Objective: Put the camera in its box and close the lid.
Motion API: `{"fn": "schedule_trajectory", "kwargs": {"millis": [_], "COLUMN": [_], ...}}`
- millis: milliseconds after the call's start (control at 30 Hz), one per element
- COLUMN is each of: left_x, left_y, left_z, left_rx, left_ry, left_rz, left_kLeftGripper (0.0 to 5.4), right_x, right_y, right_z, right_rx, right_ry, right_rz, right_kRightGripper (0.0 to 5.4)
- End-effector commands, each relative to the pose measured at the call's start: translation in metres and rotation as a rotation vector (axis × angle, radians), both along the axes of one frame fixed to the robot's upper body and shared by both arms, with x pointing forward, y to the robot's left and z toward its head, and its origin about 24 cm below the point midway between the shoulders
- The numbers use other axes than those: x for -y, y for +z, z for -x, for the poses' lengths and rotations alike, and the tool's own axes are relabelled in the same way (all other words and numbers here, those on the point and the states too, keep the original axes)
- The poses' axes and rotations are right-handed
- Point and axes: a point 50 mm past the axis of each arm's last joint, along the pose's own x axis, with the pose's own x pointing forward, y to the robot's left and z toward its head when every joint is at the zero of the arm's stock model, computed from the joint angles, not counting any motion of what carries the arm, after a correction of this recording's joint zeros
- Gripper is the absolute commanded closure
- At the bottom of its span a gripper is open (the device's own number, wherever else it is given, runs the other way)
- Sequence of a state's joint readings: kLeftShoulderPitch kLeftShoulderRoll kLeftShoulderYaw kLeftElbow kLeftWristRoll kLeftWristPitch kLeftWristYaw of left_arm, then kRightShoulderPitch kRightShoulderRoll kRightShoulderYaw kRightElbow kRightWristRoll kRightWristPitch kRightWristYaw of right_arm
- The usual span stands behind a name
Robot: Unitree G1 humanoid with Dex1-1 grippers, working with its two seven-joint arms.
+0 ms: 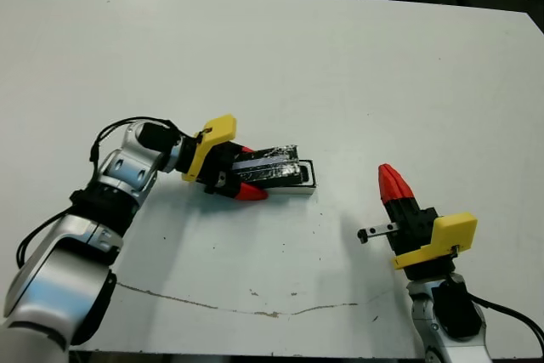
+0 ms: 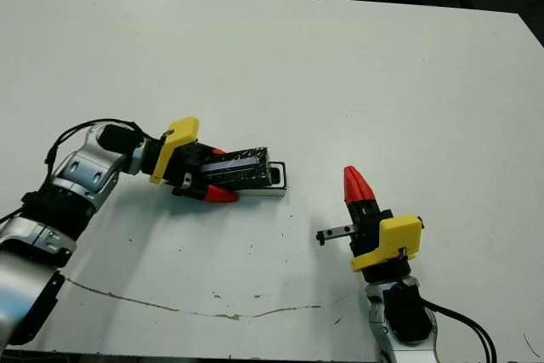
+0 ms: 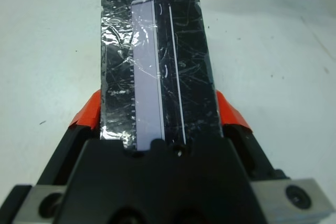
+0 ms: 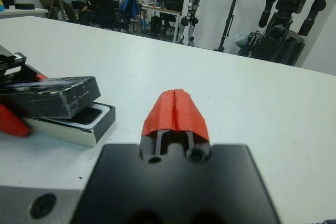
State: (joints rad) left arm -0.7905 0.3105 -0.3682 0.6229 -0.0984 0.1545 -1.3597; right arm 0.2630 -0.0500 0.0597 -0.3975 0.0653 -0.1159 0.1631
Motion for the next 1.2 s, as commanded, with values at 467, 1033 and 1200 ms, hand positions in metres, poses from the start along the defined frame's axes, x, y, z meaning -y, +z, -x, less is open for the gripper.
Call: {"fn": "schedule_trajectory", "kwargs": {"millis": [467, 1033, 1200], "left_x": [0.036, 0.052, 0.058], "left_y": [-0.023, -0.026, -0.025], "left_z": [0.010, 0.010, 0.011], "left_rx": [-0.065, -0.009, 0.017], "left_ry": [-0.174, -0.125, -0.115], "left_rz": [-0.092, -0.088, -0.073], "left_kLeftGripper": [2.14, 2.14, 1.85], "right_x": [0.005, 0.006, 0.006], "right_y": [-0.003, -0.004, -0.004], "right_z": [0.002, 0.001, 0.002], "right_rx": [-0.023, -0.017, -0.021], "right_ry": [-0.022, -0.014, -0.021], "right_rz": [0.013, 0.000, -0.003], "right_kRightGripper": [5.40, 5.40, 5.40]}}
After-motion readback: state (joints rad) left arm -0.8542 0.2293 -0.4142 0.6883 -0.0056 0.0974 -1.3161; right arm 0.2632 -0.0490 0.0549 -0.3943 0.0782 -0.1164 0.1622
